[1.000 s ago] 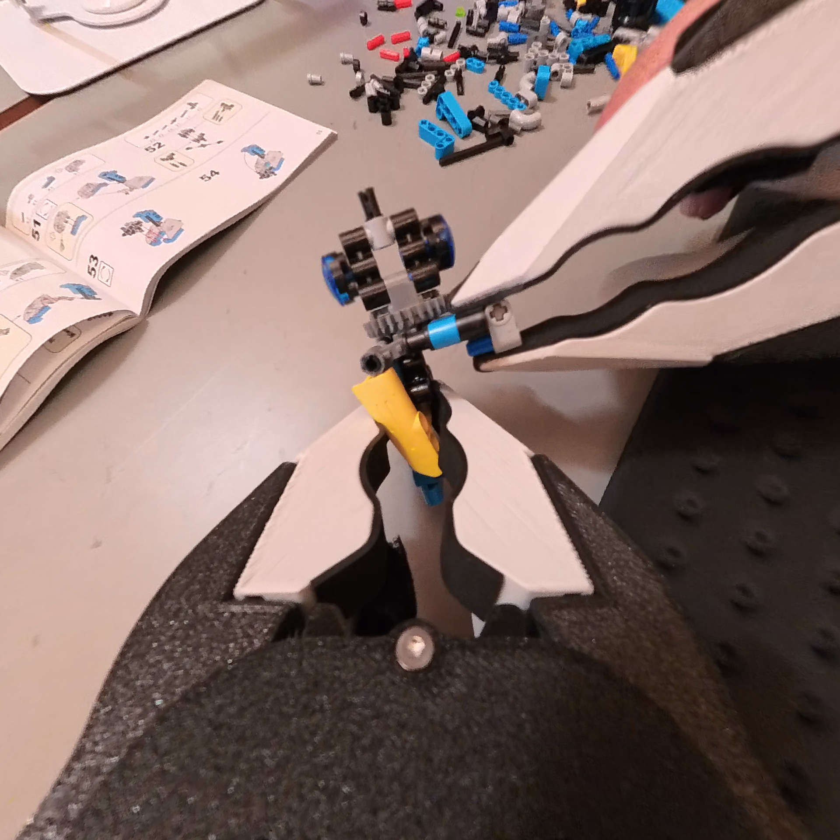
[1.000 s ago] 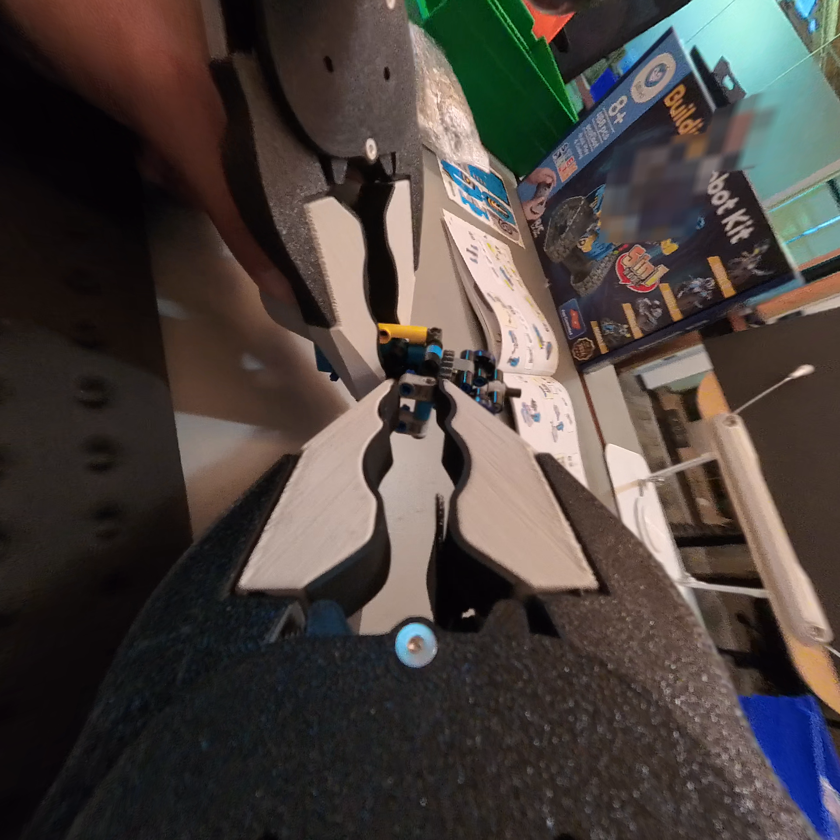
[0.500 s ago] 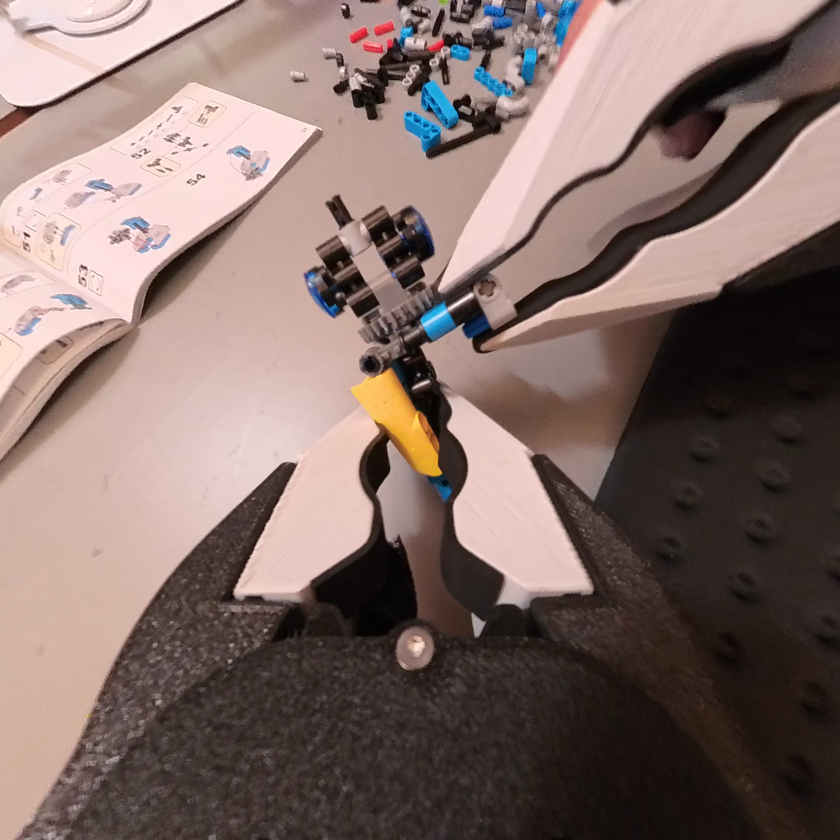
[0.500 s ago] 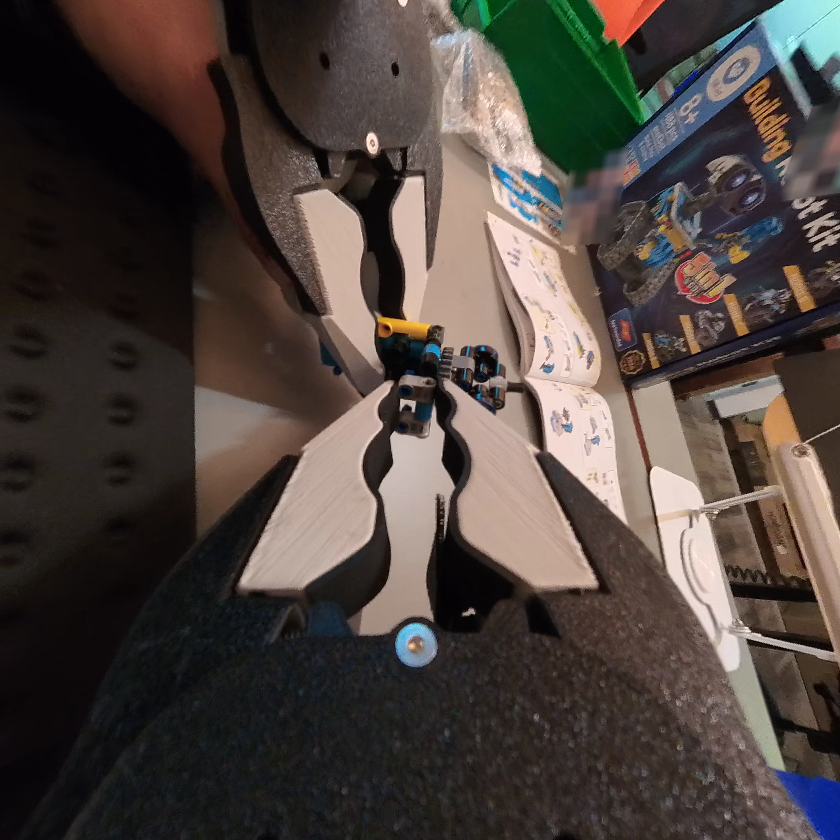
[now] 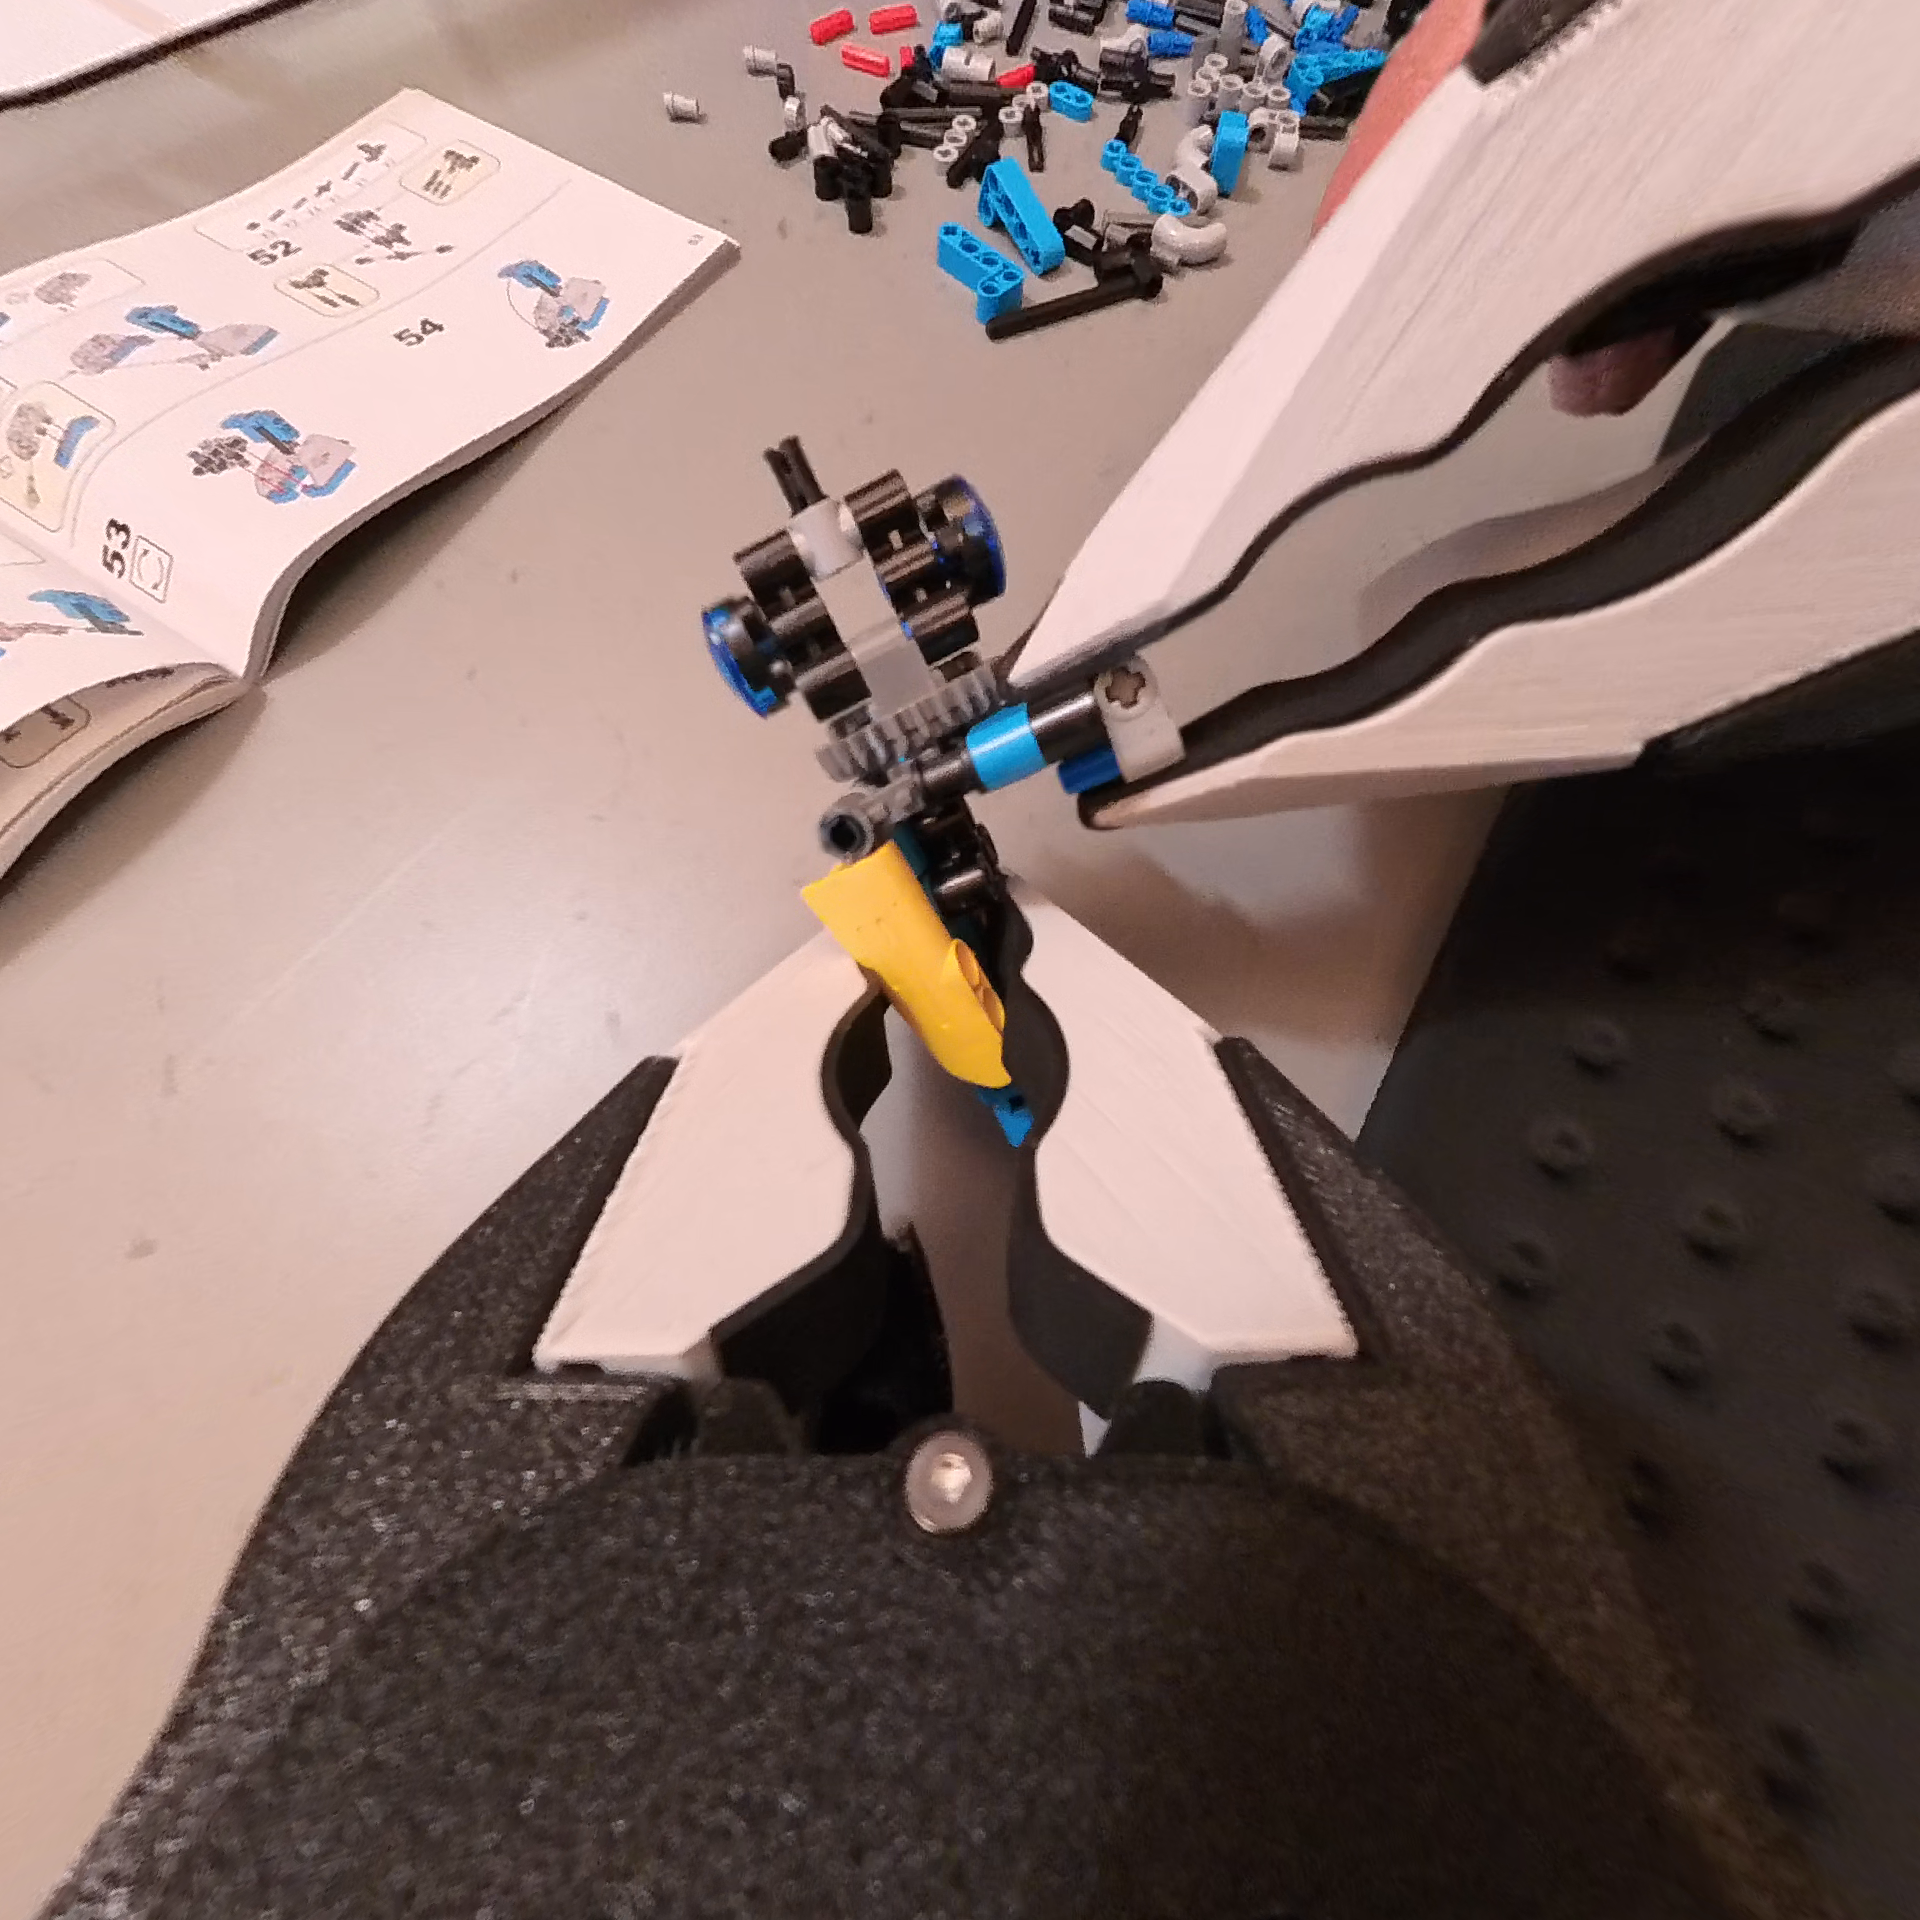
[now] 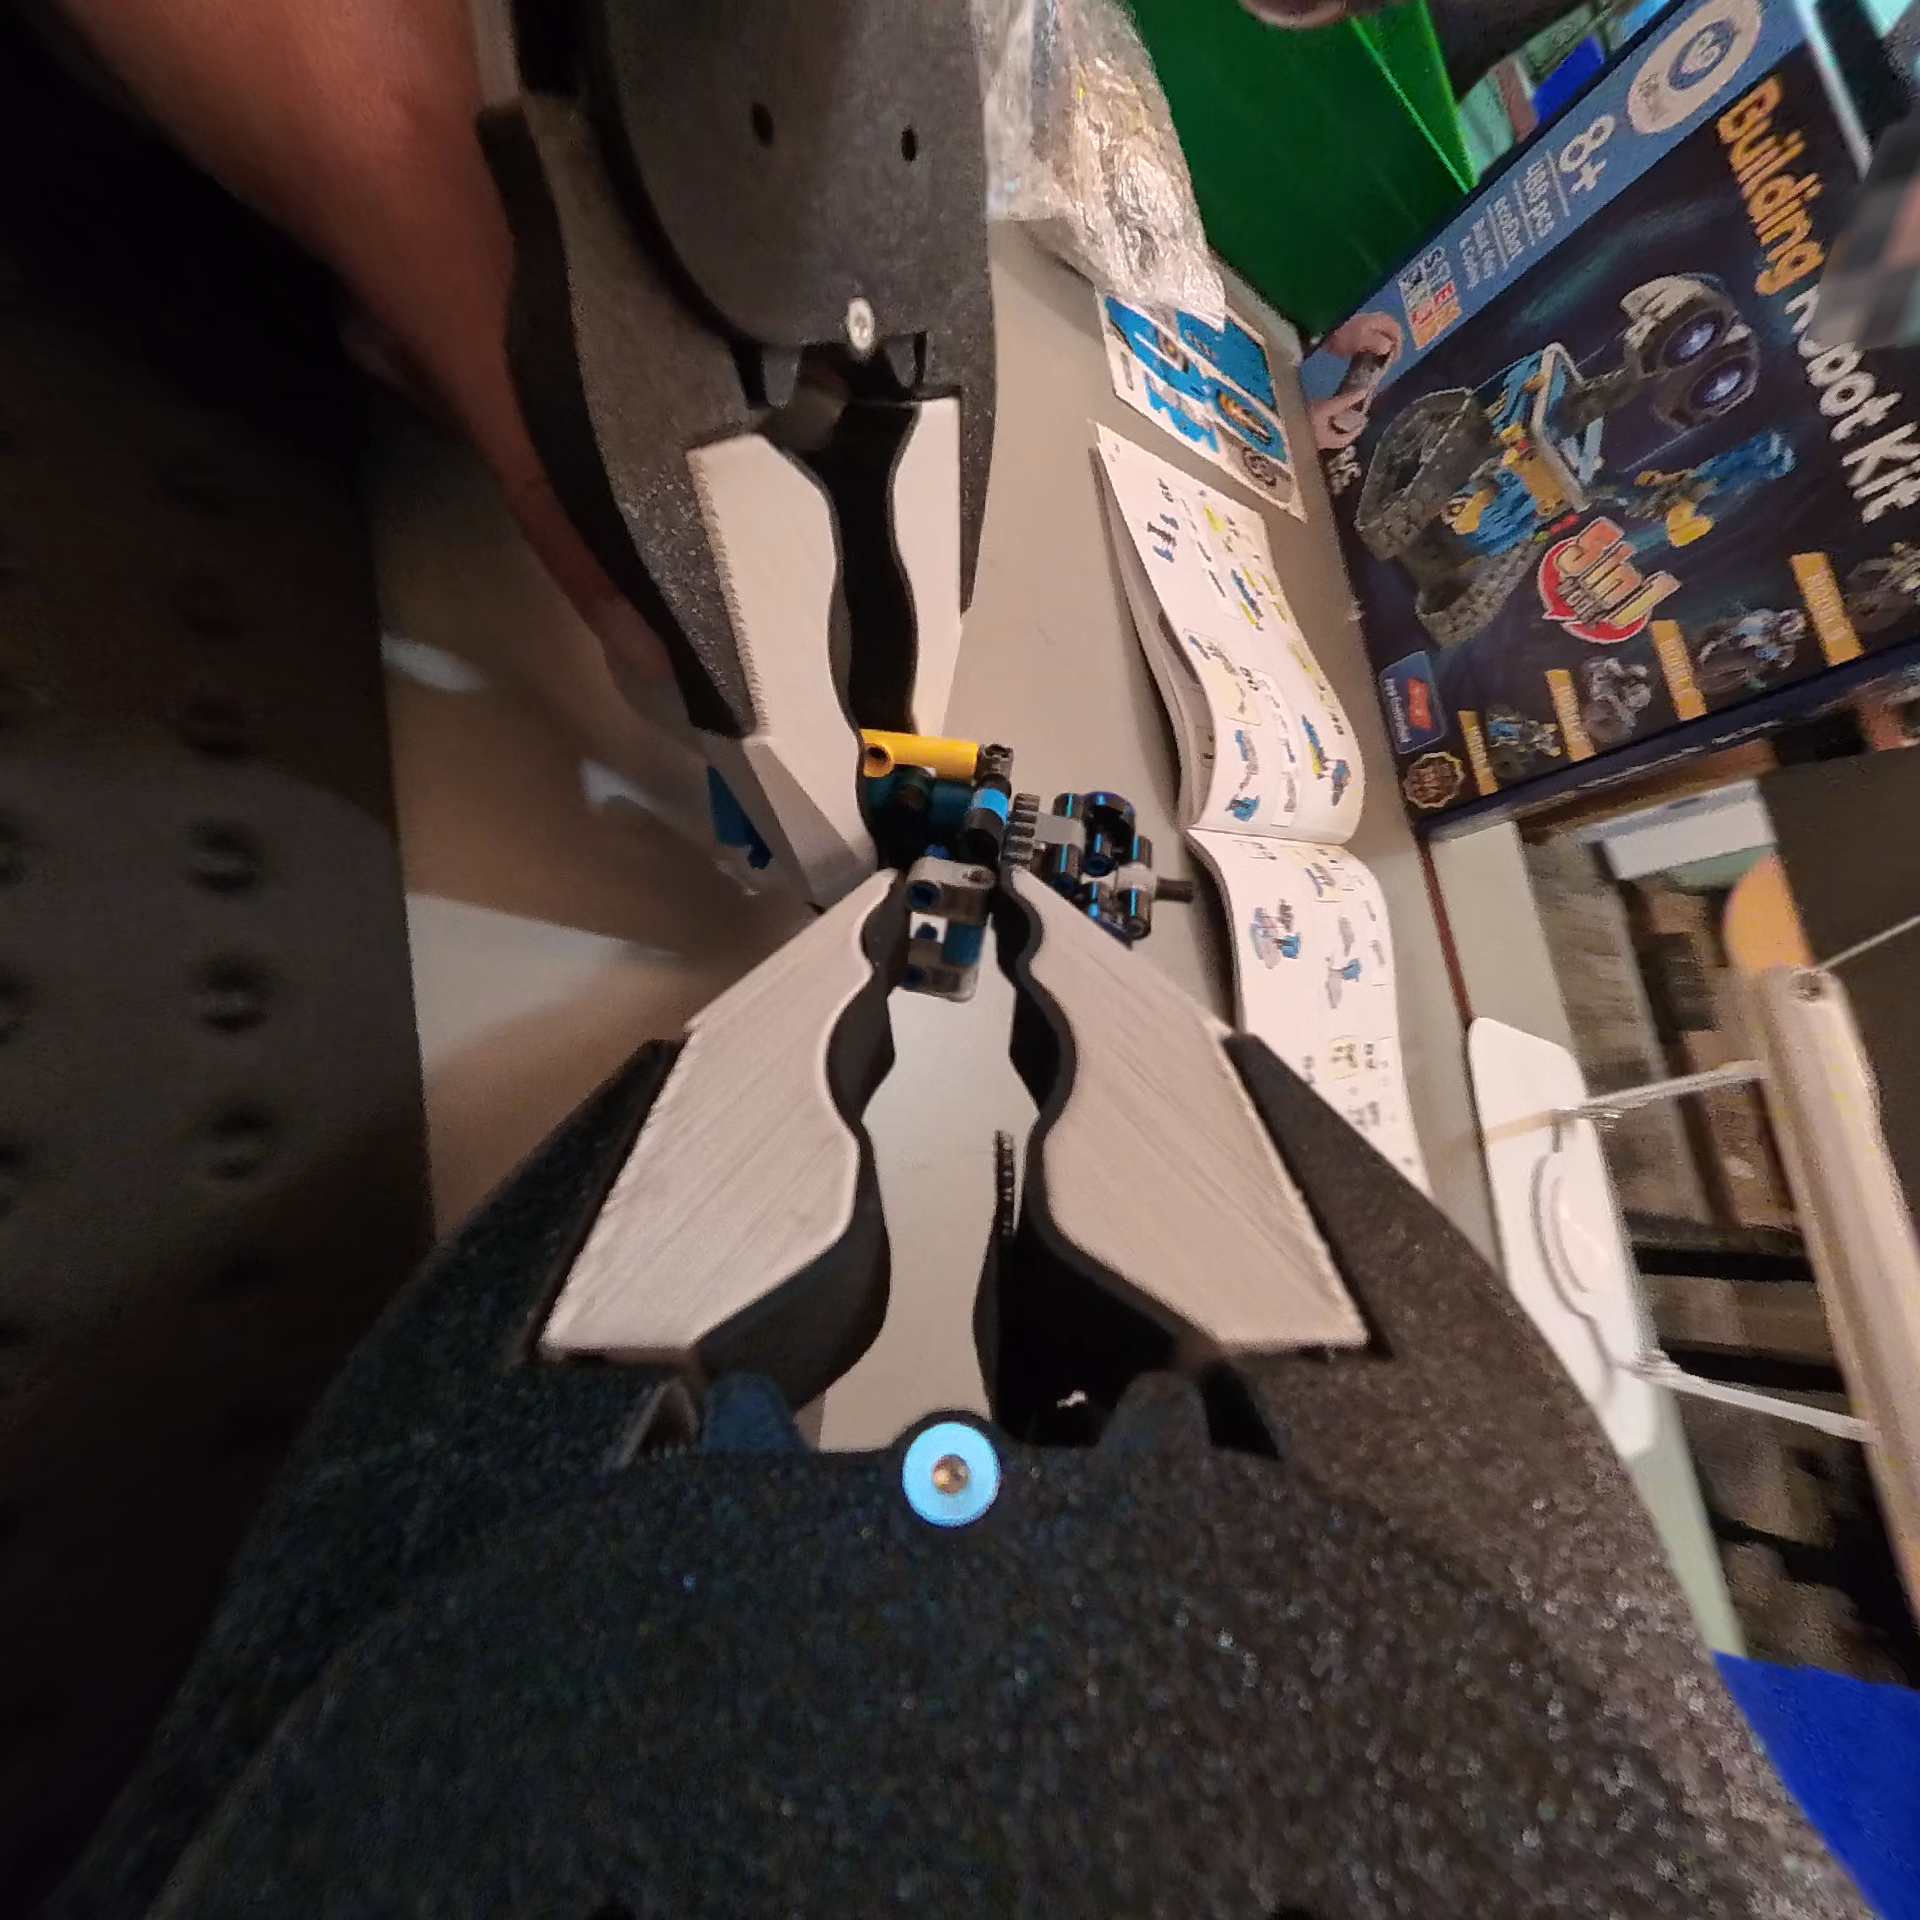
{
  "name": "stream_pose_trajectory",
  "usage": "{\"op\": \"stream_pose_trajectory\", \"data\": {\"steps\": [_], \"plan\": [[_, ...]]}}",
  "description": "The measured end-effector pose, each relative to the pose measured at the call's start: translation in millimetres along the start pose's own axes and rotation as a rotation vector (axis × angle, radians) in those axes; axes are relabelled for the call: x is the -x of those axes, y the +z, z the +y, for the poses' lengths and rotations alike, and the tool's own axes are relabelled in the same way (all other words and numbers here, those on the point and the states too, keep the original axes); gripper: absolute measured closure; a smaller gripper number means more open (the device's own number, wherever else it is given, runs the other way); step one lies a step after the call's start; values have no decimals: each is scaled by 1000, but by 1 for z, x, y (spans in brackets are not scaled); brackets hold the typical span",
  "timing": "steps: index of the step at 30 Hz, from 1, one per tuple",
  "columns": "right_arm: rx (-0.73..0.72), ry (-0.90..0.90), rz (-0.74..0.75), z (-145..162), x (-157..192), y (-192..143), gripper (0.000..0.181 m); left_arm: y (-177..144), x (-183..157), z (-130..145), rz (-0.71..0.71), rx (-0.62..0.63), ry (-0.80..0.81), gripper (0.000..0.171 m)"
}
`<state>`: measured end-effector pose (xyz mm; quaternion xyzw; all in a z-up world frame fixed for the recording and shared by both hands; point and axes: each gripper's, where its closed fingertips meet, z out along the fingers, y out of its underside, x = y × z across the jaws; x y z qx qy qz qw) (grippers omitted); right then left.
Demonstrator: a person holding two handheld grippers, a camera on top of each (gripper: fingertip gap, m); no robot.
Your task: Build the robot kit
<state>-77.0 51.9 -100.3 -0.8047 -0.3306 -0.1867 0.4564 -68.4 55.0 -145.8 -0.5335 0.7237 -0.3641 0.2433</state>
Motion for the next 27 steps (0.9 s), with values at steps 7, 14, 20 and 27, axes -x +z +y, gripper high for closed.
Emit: {"op": "stream_pose_trajectory", "data": {"steps": [7,14,20,27], "plan": [[-86,103,3,-5,-4,-1,165,-1,3,-3,35,-25,-82,158],[-68,128,44,-5,-4,6,165,0,8,1,37,-6,-131,158],[-149,348,-106,-15,-2,7,159,3,2,3,73,15,-130,158],[-57,293,-92,-5,1,19,166,4,11,7,62,27,-200,159]]}}
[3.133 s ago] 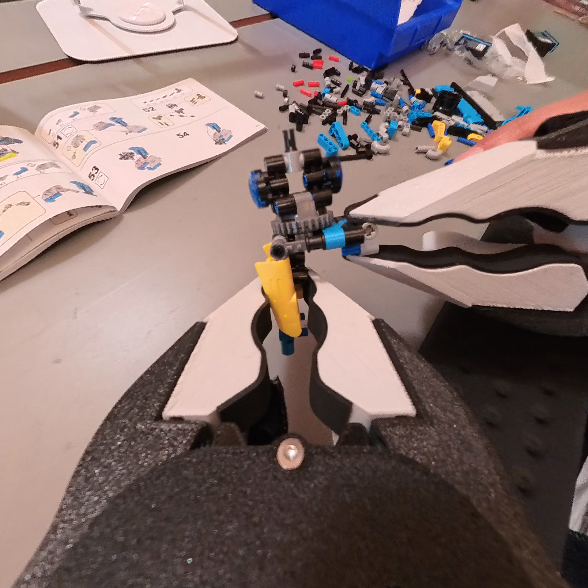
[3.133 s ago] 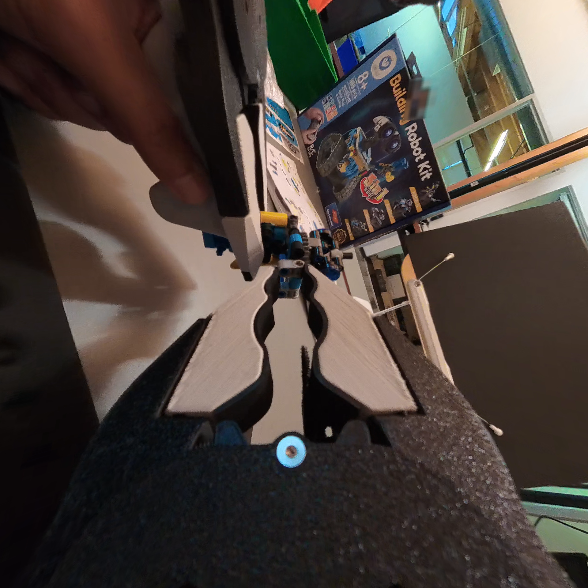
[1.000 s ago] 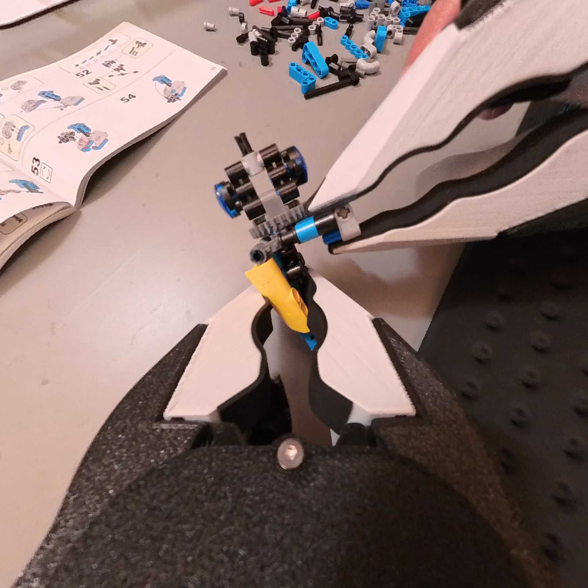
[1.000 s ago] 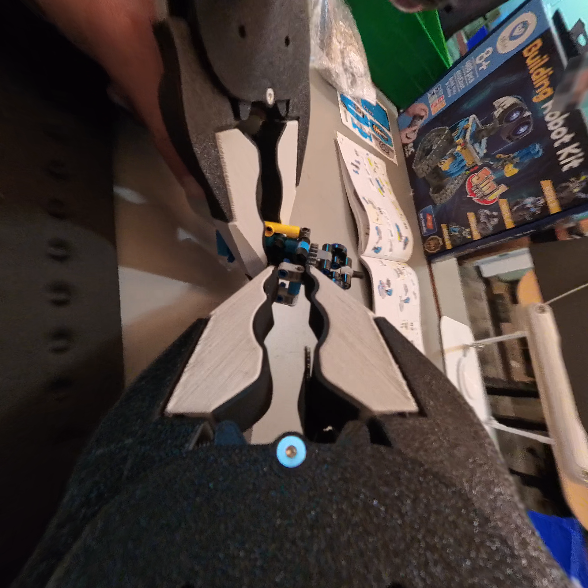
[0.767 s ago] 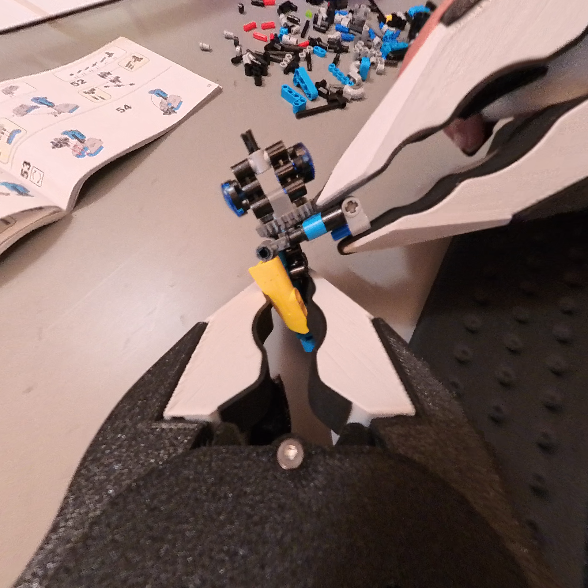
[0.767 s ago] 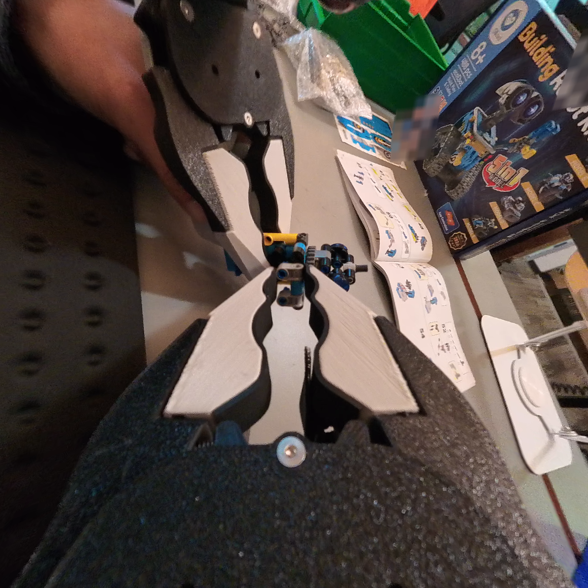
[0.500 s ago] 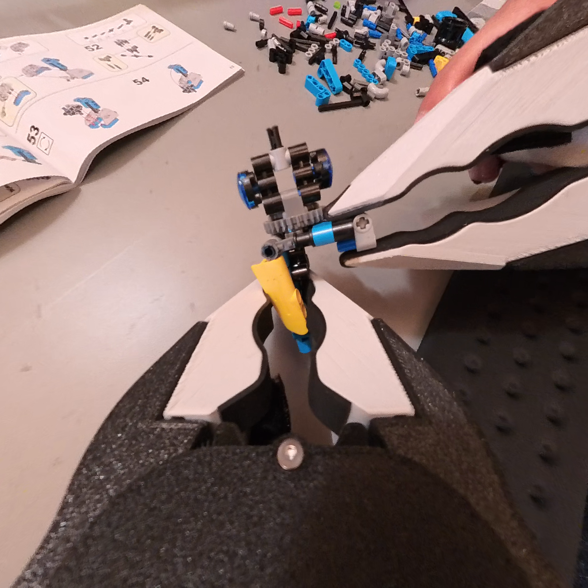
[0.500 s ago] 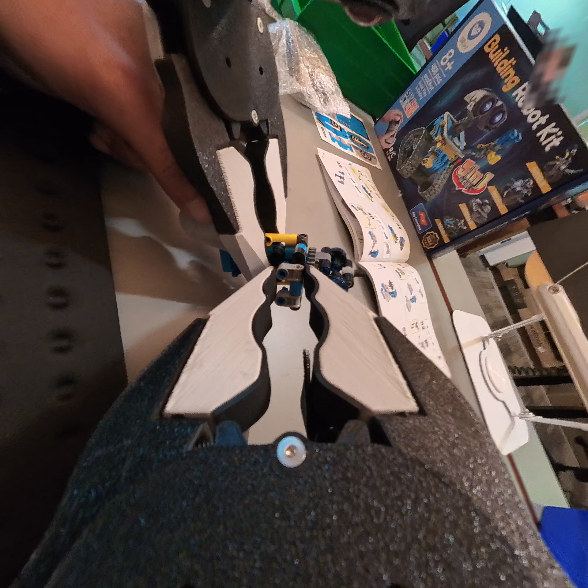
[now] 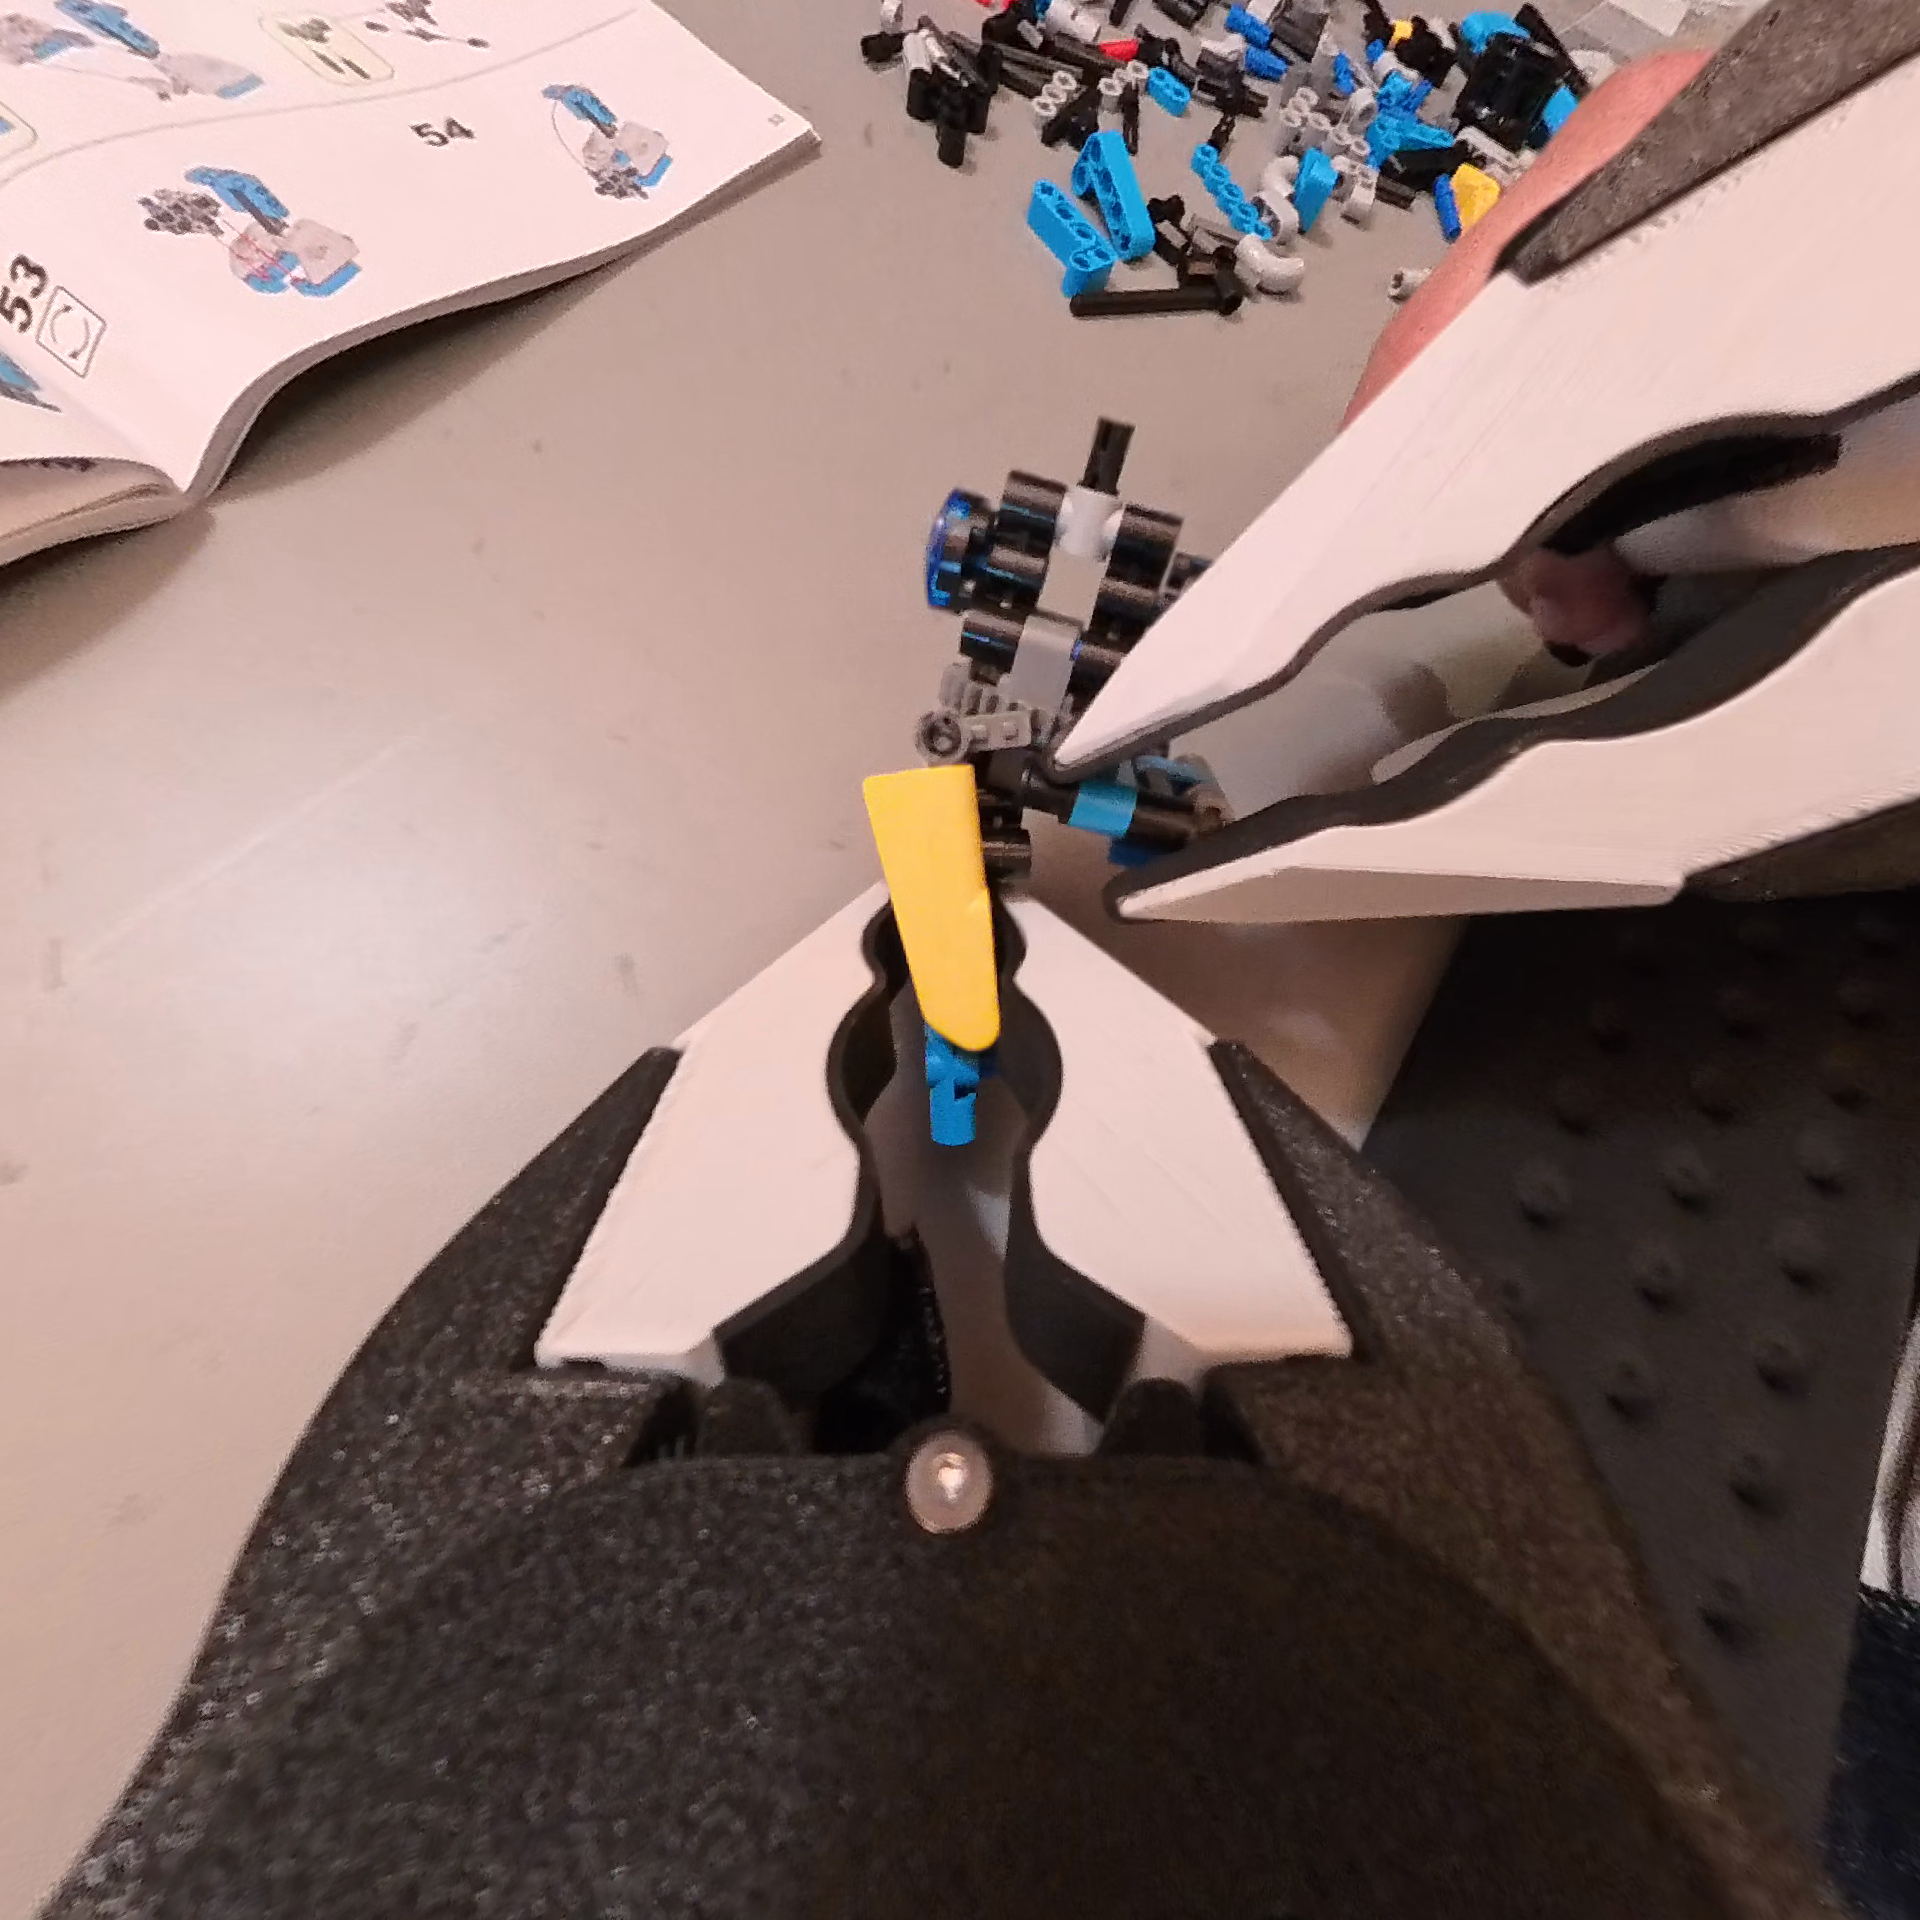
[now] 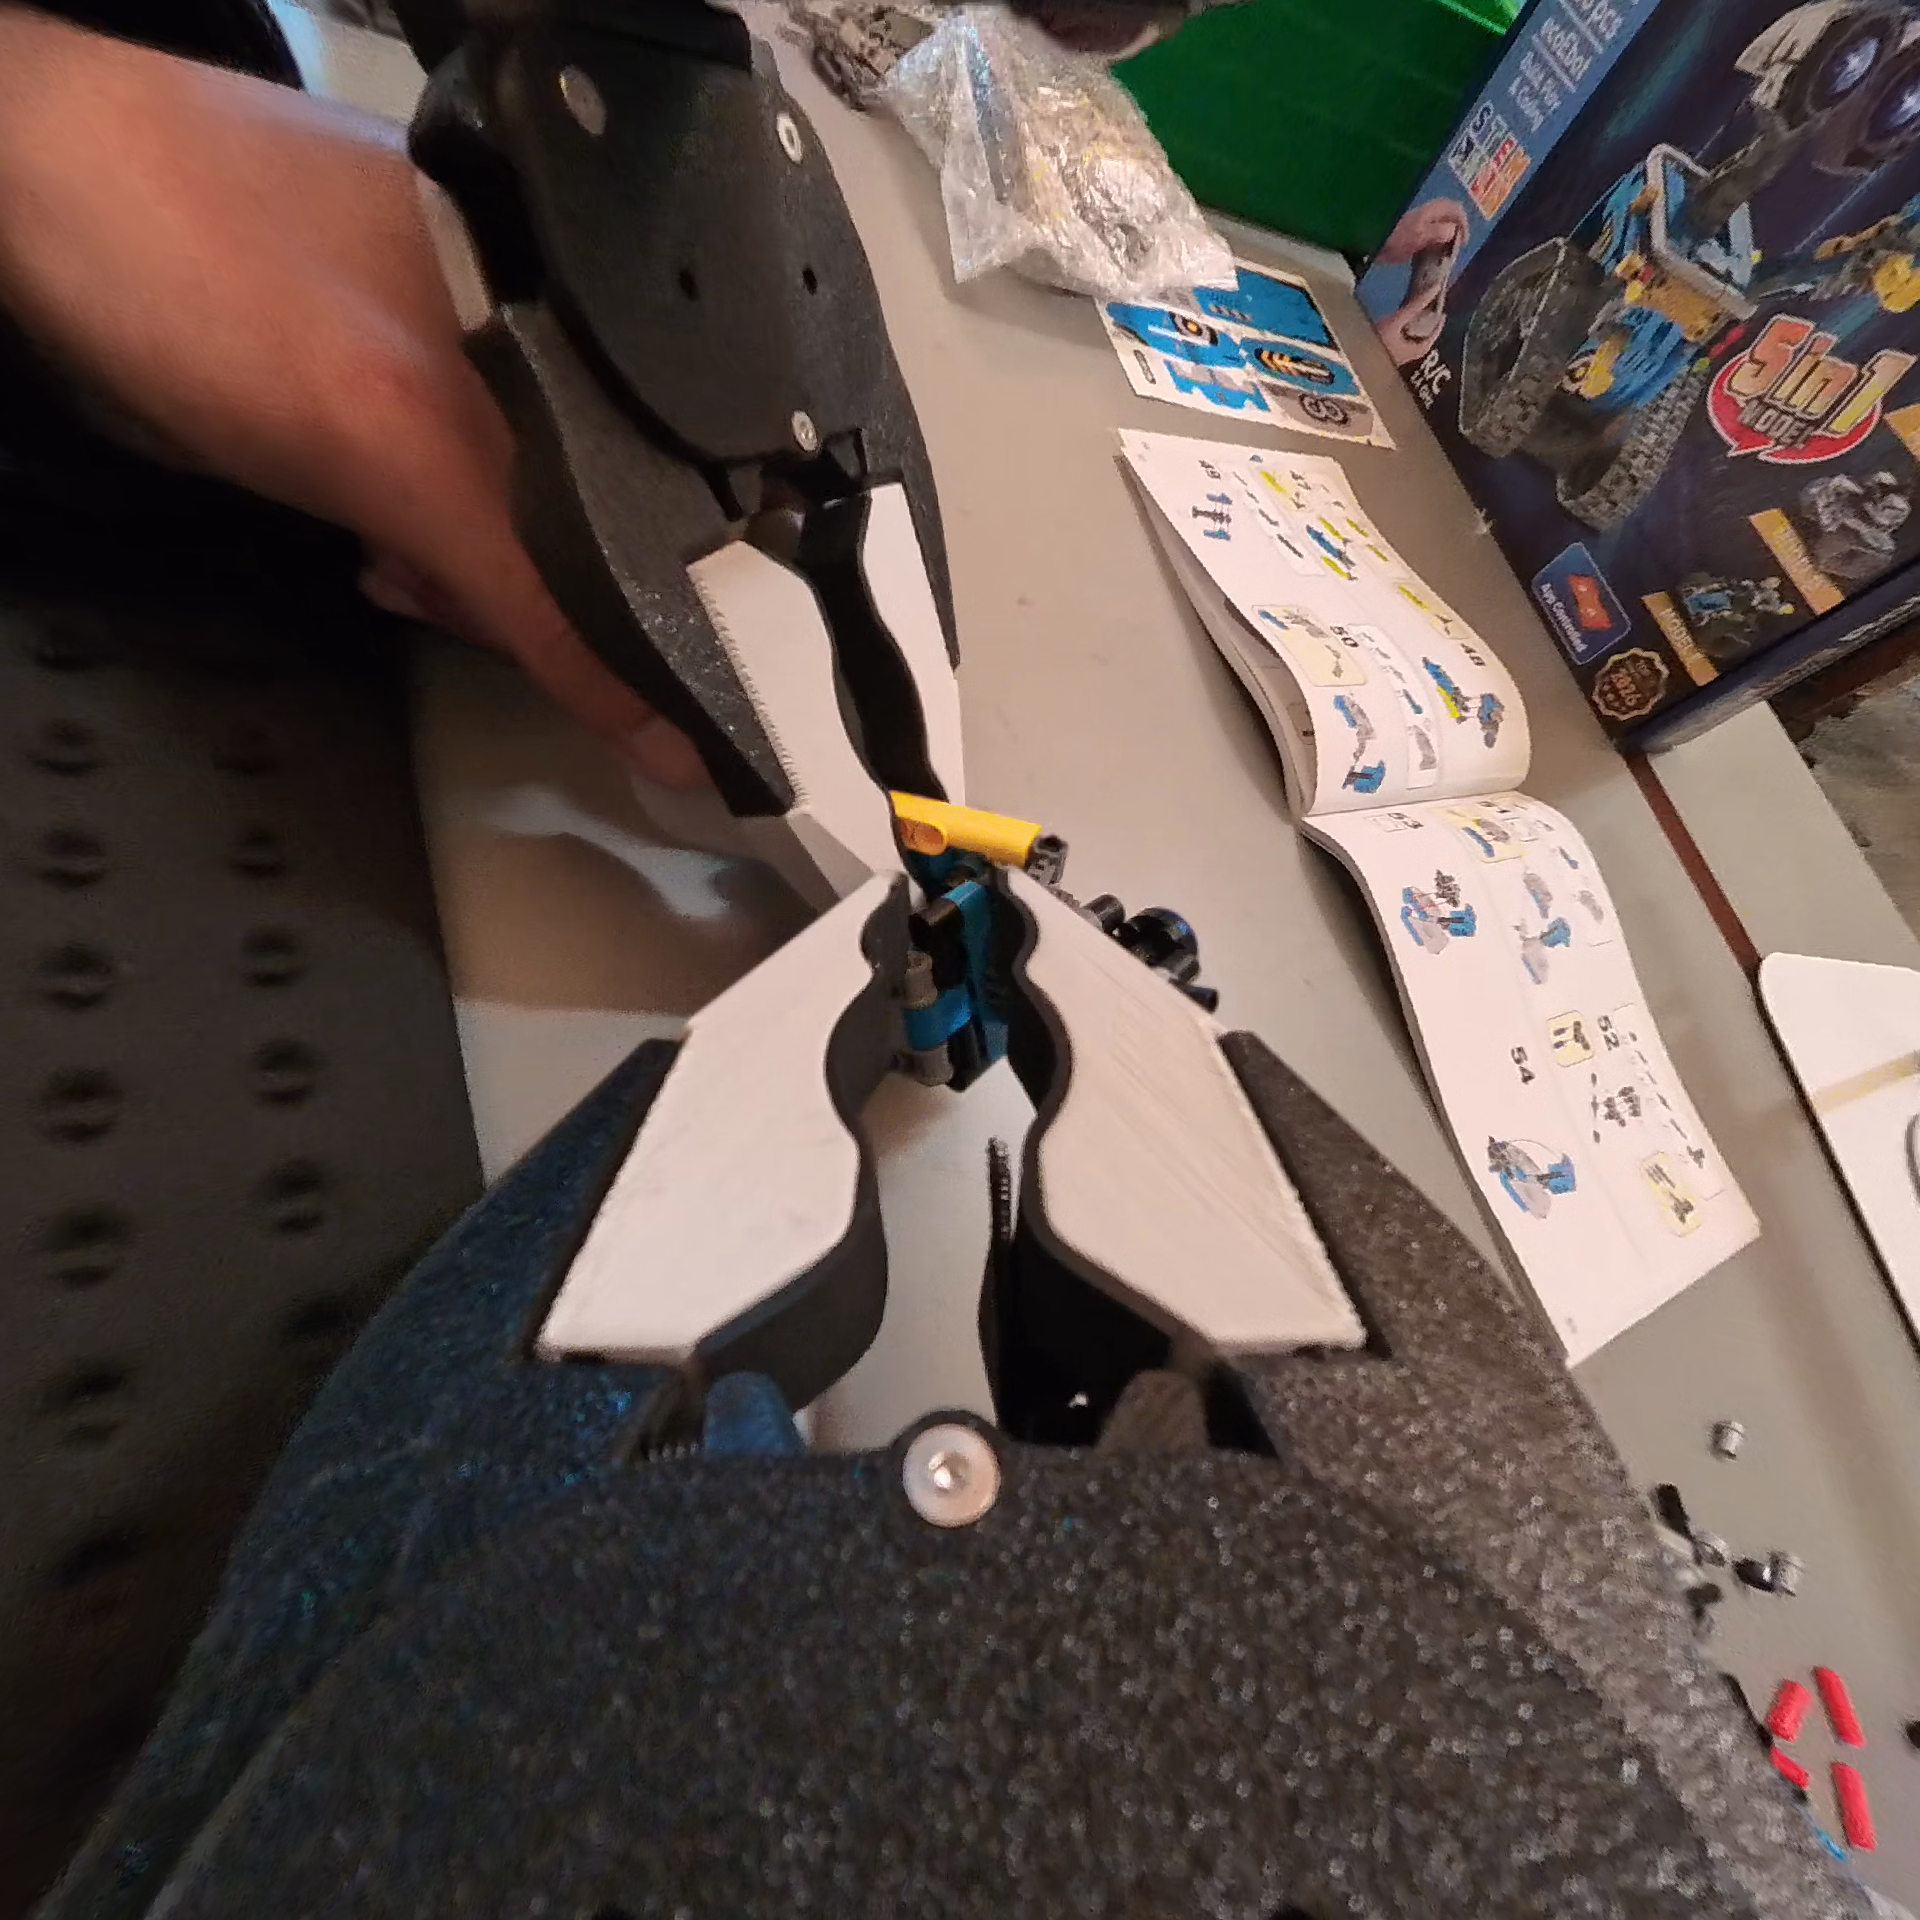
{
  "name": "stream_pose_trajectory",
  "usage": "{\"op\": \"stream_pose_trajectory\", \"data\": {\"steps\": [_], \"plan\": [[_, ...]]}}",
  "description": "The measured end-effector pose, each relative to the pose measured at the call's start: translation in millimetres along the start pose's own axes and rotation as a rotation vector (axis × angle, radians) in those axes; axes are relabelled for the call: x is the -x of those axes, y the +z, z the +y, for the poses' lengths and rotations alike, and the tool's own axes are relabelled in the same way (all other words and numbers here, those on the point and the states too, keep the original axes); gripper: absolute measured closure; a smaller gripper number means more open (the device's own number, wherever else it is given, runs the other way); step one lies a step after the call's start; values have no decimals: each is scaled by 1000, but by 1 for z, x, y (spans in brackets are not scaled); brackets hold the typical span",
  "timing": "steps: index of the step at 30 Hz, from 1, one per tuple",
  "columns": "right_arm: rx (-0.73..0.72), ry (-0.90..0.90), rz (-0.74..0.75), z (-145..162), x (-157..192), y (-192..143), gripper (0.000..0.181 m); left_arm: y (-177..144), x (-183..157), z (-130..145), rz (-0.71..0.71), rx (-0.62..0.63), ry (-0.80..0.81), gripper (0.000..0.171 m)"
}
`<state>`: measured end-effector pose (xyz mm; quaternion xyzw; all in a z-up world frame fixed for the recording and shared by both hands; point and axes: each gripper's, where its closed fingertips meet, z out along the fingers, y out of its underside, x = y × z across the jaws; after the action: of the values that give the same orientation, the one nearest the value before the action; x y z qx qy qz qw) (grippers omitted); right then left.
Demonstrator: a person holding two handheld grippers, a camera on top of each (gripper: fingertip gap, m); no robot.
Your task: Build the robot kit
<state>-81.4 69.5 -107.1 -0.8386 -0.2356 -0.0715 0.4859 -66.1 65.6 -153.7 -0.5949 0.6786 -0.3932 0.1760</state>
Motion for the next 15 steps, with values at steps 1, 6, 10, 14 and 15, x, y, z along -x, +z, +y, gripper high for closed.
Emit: {"op": "stream_pose_trajectory", "data": {"steps": [1,6,10,14,15], "plan": [[-8,8,-3,-1,0,-1,166,0,-1,0,4,-3,3,159],[-15,-29,52,0,-7,-15,181,-1,2,-1,-3,-11,-12,159],[38,37,37,20,-12,-26,181,-4,2,-4,-10,-34,-4,159],[40,122,71,35,-24,-39,181,-6,6,-7,-39,-49,1,159],[21,168,76,35,-26,-41,181,-7,6,-8,-39,-58,4,159]]}}
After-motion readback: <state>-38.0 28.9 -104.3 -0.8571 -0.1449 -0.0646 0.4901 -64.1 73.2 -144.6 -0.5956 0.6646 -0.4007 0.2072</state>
